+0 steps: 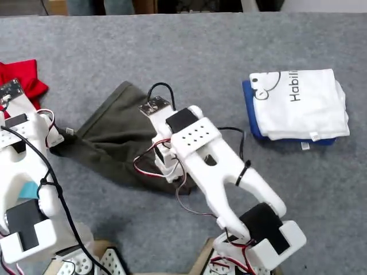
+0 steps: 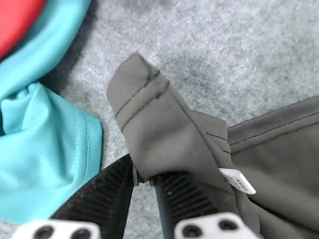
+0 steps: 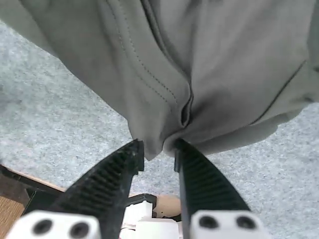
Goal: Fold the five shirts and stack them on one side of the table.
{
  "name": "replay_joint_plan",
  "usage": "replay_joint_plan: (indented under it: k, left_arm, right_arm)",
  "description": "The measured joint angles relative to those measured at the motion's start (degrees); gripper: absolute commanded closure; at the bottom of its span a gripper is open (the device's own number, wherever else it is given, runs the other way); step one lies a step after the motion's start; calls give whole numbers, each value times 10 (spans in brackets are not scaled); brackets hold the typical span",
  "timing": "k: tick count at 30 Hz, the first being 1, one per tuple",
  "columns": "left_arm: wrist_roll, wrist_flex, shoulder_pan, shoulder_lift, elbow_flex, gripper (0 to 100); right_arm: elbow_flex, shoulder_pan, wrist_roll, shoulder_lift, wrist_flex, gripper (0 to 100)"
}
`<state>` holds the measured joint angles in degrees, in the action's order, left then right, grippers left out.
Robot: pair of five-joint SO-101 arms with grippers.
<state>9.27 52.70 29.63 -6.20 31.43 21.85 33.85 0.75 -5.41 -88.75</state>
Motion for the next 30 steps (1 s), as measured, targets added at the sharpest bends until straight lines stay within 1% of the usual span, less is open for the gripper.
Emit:
replay_joint_plan:
  k: [6,14,18,21,27,30]
  left_arm:
    - [0,0,0,0,0,971]
    - [0,0,0,0,0,971]
    - [0,0,0,0,0,971]
    - [0,0,0,0,0,971]
    - [-1,0,0,0,0,971]
    - [-1,0,0,0,9,971]
  right_arm:
    - [0,0,0,-4,0,888]
    - [-77,0,0,-98,-43,888]
    - [-78,0,0,-101,-45,888]
    - [-49,0,0,-76,-15,888]
    - [16,0,0,-4,95,888]
    - [16,-28,-2,29,122,888]
